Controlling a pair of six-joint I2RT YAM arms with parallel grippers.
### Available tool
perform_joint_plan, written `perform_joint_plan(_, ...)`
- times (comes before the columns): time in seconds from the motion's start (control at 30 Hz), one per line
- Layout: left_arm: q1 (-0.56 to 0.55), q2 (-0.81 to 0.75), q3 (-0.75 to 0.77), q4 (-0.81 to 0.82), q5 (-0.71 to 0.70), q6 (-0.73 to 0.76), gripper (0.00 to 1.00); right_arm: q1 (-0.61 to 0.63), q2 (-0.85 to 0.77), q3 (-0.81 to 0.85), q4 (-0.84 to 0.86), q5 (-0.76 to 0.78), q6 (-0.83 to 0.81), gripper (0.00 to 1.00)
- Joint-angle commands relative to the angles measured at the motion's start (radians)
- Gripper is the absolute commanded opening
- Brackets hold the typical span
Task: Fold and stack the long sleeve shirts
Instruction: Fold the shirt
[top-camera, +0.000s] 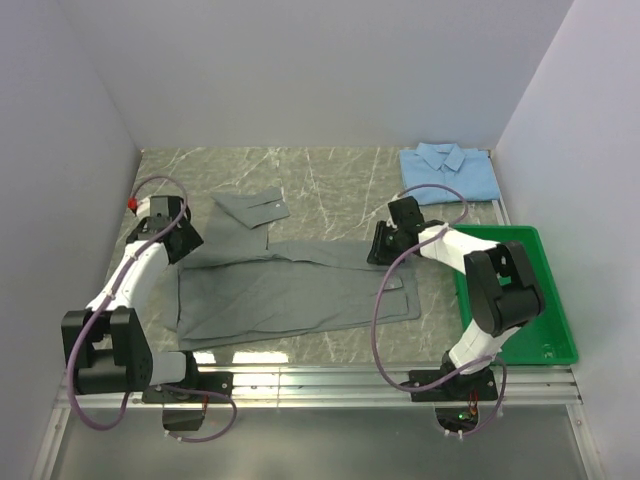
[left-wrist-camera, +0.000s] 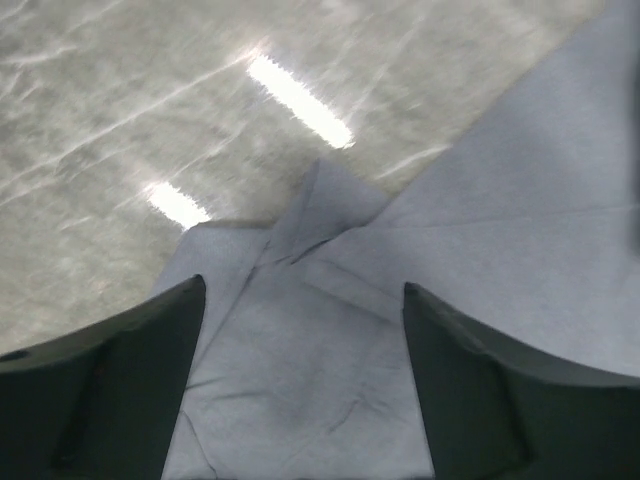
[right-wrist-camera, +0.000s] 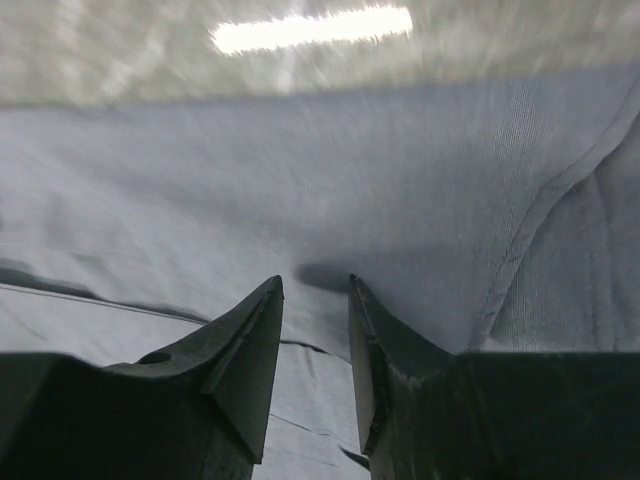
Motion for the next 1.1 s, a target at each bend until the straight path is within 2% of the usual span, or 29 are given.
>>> perform_joint_plan(0.0,0.004,-0.017,0.077,0.02,0.063,0.018,0.87,0.003,0.023,0.023,-0.057,-0.011,-0.019,0.41)
perform_joint_plan(0.03,0.004,-0.008,0.102,0.031,0.094,0.024,0.93,0.001,0.025,0.022,-0.066,-0.011,-0.027,0.41)
perform_joint_plan(0.07,0.003,0.001,0.114,0.06,0.12,0.044,0.95,0.003,0.02,0.022,-0.068,-0.002,-0.03,0.41)
perform_joint_plan(0.13,-0.008,0.052,0.169,0.068,0.163,0.051,0.97,0.001,0.003,0.017,-0.069,0.007,-0.032,0.41)
perform_joint_plan(0.27,-0.043,0.17,0.284,0.071,0.142,0.059,0.99,0.007,-0.104,0.004,-0.048,0.033,-0.055,0.42)
perform_joint_plan(0.5,-0.08,0.475,0.547,0.034,0.136,0.033,0.99,0.009,-0.228,0.028,-0.089,0.084,-0.101,0.59)
perform_joint_plan(0.6,-0.083,0.591,0.668,-0.003,0.12,0.018,0.97,0.009,-0.264,0.011,-0.071,0.038,-0.102,0.59)
perform_joint_plan(0.73,-0.085,0.707,0.797,-0.032,0.136,-0.034,0.86,0.007,-0.294,-0.045,-0.014,-0.002,-0.082,0.6)
perform_joint_plan(1.0,-0.098,0.839,0.874,0.037,0.203,-0.119,0.61,0.009,-0.32,-0.078,0.003,-0.011,-0.095,0.59)
perform_joint_plan(1.07,-0.105,0.866,0.88,0.045,0.209,-0.131,0.6,0.01,-0.322,-0.085,0.01,-0.028,-0.09,0.59)
